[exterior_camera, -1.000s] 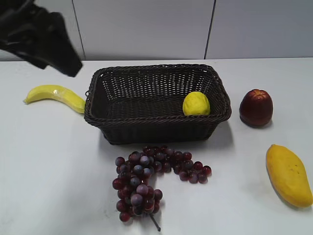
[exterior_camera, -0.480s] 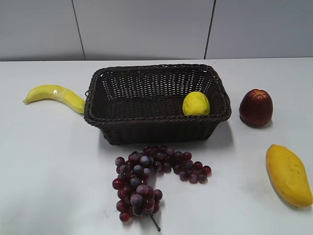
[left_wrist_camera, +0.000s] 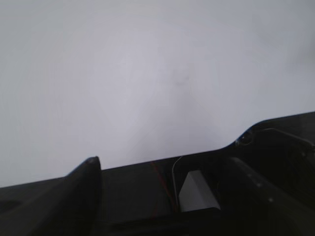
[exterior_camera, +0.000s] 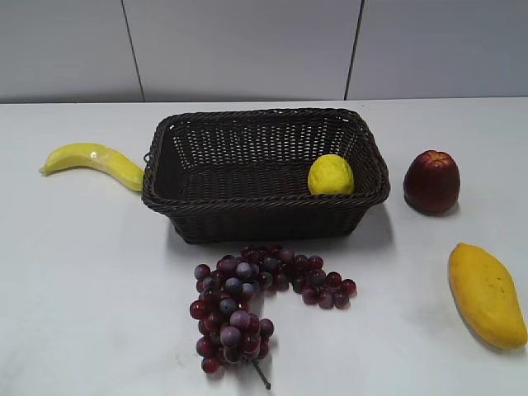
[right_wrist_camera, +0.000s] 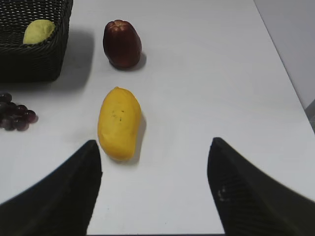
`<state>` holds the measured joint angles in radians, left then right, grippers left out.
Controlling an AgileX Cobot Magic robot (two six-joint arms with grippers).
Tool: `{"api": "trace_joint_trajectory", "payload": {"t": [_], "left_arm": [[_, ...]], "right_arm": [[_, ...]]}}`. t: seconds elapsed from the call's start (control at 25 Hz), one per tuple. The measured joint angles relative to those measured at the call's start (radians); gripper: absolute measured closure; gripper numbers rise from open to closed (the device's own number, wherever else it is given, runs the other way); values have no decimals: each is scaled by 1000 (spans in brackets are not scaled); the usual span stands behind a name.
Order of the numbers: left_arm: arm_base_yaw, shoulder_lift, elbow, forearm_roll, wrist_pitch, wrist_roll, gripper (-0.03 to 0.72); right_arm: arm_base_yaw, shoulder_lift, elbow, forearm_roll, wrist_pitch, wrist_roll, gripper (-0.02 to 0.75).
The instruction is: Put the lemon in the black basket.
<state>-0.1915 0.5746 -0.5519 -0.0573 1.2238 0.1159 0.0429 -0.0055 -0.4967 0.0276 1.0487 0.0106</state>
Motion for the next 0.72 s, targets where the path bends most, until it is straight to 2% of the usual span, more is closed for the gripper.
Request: {"api": "trace_joint_trajectory", "payload": {"t": [0.32,0.72], "left_arm": [[1,-328,44,-30,-100,-1,102],[1,-388,66,-30,-129,-1,115]], "right_arm": [[0,0,0,0,0,0,186],[0,0,0,0,0,0,186]]}}
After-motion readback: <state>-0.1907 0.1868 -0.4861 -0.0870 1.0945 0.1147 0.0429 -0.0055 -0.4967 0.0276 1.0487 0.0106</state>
